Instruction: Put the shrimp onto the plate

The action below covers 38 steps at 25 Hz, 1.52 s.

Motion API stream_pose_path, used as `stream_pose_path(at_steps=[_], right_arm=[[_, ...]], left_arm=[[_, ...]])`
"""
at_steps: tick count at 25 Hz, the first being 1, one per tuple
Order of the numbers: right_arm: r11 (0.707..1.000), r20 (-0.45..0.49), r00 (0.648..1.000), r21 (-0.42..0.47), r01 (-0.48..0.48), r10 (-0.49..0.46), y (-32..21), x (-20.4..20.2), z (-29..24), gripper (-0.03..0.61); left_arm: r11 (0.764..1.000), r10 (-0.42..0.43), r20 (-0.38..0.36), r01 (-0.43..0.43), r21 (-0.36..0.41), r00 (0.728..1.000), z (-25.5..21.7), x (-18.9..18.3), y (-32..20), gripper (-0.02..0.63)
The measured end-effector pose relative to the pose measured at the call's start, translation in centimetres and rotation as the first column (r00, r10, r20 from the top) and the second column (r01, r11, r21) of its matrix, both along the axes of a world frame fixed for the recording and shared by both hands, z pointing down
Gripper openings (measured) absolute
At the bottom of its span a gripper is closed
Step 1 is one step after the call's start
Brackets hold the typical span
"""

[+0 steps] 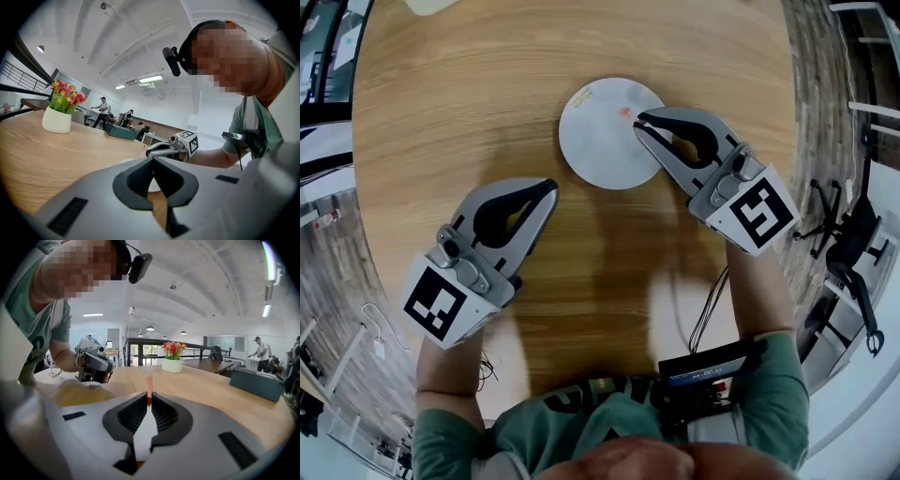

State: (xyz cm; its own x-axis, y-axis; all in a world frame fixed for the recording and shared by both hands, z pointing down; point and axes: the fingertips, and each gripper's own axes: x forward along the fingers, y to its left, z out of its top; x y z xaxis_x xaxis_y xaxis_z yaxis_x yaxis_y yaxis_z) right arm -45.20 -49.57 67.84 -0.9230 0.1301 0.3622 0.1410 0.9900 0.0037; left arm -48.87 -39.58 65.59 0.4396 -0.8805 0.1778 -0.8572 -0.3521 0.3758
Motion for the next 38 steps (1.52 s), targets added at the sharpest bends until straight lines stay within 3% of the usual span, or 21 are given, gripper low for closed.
stream_pose_path(at_steps=[7,17,25,33,38], right_arm=[[0.979,-0.093,0.995,0.199,0.042,-0.024,-0.3,0.0,1.9,0.034],[0.915,-0.165,0.986,0.397,0.071,-0.005,-0.9,0.0,2.7,0.035],[0.893,-0.201,0.980,0.444,0.080,0.012,-1.1,0.0,3.2,0.035],[0.907,-0.201,0.980,0.413,0.083,0.002,-1.0,0.1,2.7,0.037],[0.927,-0.168,0.986,0.367,0.075,-0.013,-0.5,-0.1,1.9,0.142]], left_arm=[[0.999,0.041,0.018,-0.041,0.012,0.999,0.3,0.9,-0.8,0.005],[0.999,0.041,0.017,-0.041,0.030,0.999,0.3,0.9,-1.4,0.005],[0.999,0.046,0.027,-0.047,0.026,0.999,0.2,0.9,-1.5,0.005],[0.998,0.050,0.020,-0.051,0.025,0.999,0.1,0.9,-1.6,0.005],[0.998,0.050,0.023,-0.051,0.025,0.998,0.2,0.9,-1.6,0.005]])
